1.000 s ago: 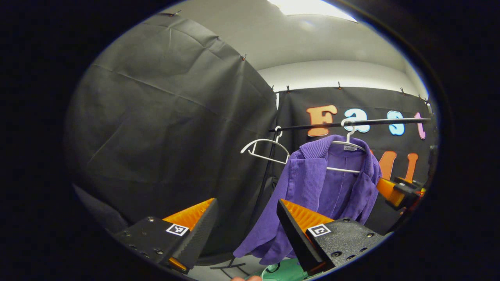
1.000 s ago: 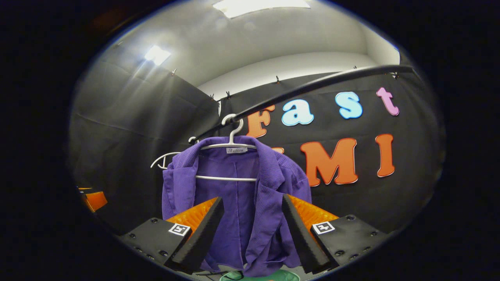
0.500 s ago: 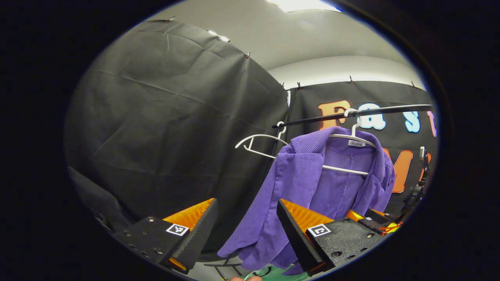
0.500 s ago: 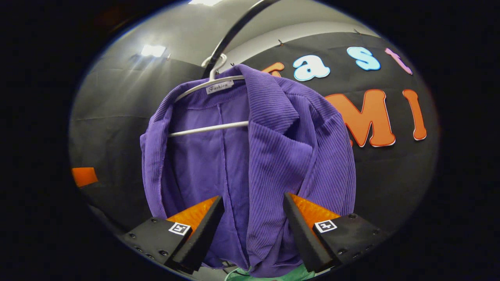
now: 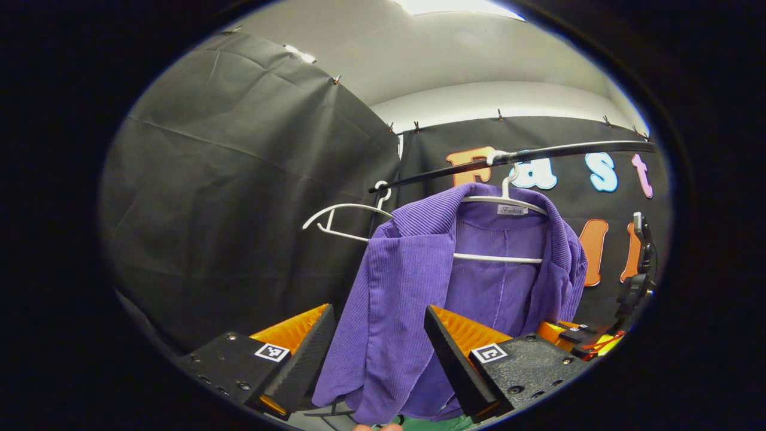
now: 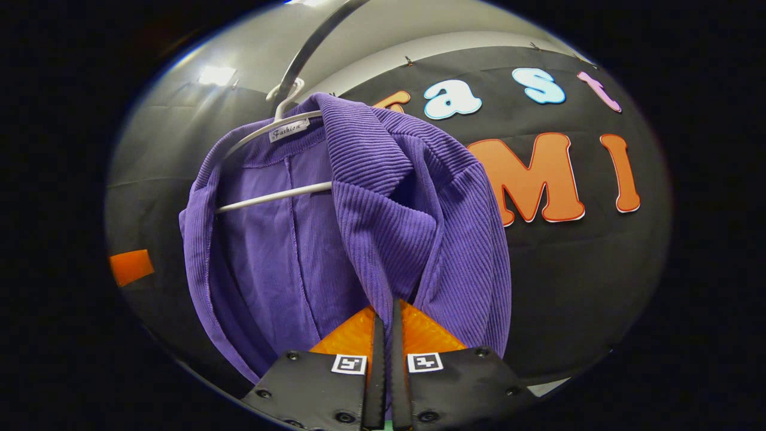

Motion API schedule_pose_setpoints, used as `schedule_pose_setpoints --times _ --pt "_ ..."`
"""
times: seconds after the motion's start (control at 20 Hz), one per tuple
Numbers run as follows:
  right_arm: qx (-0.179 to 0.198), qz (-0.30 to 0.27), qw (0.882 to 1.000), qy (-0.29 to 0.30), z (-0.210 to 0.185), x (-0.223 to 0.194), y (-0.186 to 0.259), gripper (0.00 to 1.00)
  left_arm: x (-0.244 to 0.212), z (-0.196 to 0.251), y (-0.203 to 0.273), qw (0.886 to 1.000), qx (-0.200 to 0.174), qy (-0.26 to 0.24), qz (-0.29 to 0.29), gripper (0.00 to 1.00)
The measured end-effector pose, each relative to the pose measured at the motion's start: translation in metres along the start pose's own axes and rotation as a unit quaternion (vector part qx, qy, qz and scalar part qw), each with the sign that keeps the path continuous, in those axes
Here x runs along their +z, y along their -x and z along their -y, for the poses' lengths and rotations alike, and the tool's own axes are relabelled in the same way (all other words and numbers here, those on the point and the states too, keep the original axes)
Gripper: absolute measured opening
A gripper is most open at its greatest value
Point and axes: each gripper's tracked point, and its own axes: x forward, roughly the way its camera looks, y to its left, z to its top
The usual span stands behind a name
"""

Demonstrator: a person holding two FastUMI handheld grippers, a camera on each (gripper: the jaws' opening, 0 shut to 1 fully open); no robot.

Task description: Grasp the clothes on the hanger with both hands and then place them into the laundry hamper below.

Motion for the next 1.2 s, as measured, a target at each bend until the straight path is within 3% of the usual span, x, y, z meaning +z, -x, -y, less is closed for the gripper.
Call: schedule_pose_setpoints --times 0.25,0.3,0.45,0.65,0.75,0.85,1.0,1.05,1.15,1.2 --pt "-0.001 0.007 0.999 0.031 -0.003 0.014 0.032 0.12 -0.031 0.026 -0.026 0.998 -0.05 0.021 -0.039 0.92" --pt "-0.003 0.007 0.999 0.033 -0.004 0.013 0.034 0.07 -0.037 0.034 -0.03 0.997 -0.058 0.025 -0.047 0.95" --pt "-0.005 0.006 1.0 0.027 -0.006 0.016 0.041 0.07 -0.054 0.04 -0.048 0.996 -0.053 0.037 -0.055 0.92" --pt "-0.004 0.007 0.999 0.032 -0.007 0.02 0.046 0.07 -0.088 0.044 -0.069 0.996 -0.058 -0.02 -0.07 0.95" --pt "-0.003 0.01 0.999 0.033 -0.006 0.022 0.047 0.07 -0.095 0.015 -0.069 0.996 -0.003 -0.026 -0.08 0.49" --pt "-0.004 0.013 0.999 0.035 -0.004 0.023 0.046 0.07 -0.092 0.019 -0.072 0.996 -0.023 0.019 -0.082 0.04" --pt "-0.025 0.024 0.999 0.035 0.002 0.027 0.049 0.07 -0.078 0.007 -0.065 0.996 -0.034 0.031 -0.073 0.02" --pt "-0.041 0.036 0.998 0.039 0.012 0.033 0.049 0.12 -0.069 0.004 -0.062 0.997 -0.031 0.024 -0.065 0.02" --pt "-0.078 0.072 0.993 0.045 0.034 0.054 0.056 0.07 -0.04 -0.004 -0.06 0.999 -0.019 0.012 -0.038 0.01" --pt "-0.093 0.085 0.991 0.041 0.043 0.063 0.059 0.11 -0.024 -0.014 -0.06 1.0 -0.008 0.007 -0.021 0.01"
